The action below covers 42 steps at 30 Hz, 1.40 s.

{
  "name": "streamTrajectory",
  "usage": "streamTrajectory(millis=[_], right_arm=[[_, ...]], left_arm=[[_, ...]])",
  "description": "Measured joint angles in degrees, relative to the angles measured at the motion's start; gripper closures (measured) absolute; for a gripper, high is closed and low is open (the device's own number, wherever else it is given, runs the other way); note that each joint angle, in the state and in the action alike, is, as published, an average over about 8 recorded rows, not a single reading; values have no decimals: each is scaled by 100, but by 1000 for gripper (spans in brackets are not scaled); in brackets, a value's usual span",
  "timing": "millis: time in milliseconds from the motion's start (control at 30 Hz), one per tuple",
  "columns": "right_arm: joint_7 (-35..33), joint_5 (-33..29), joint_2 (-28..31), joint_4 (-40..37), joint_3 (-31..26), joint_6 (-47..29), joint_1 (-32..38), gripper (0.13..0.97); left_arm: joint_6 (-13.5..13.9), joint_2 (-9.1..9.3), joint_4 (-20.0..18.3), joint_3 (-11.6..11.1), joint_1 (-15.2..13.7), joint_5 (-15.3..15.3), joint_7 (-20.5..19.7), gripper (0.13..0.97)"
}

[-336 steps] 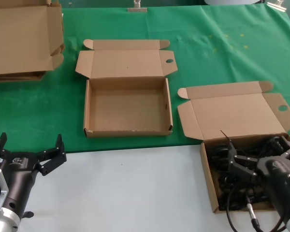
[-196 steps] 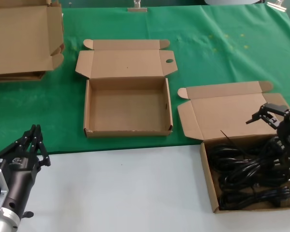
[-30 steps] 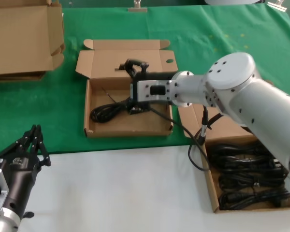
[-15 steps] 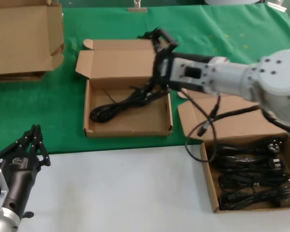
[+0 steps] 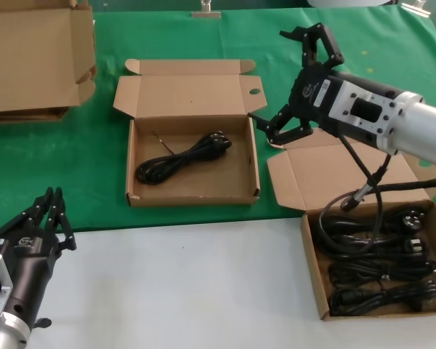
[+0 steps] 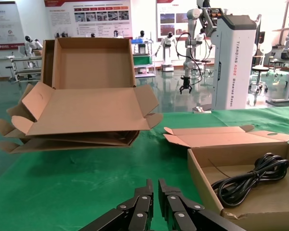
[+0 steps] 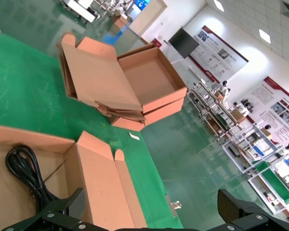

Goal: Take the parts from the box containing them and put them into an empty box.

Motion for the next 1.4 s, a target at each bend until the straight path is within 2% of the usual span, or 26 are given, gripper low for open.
streamTrajectory(millis=[367, 667, 933, 967, 1233, 1400], right_arm=[[104, 51, -64, 181, 273, 156, -408, 129], [247, 159, -233, 413, 695, 421, -1061, 129], [380, 257, -387, 626, 1080, 665, -1659, 129], [397, 270, -407, 653, 1129, 697, -1736, 129], [532, 370, -563, 870, 1522, 944, -2341, 129], [615, 433, -660, 1004, 1767, 1099, -2723, 129]], left_arm=[[0, 0, 0, 0, 0, 0, 0, 881], [0, 0, 0, 0, 0, 0, 0, 773], [0, 0, 0, 0, 0, 0, 0, 599], [0, 0, 0, 0, 0, 0, 0, 599], [0, 0, 0, 0, 0, -1, 1, 390], [0, 0, 0, 0, 0, -1, 2, 390]])
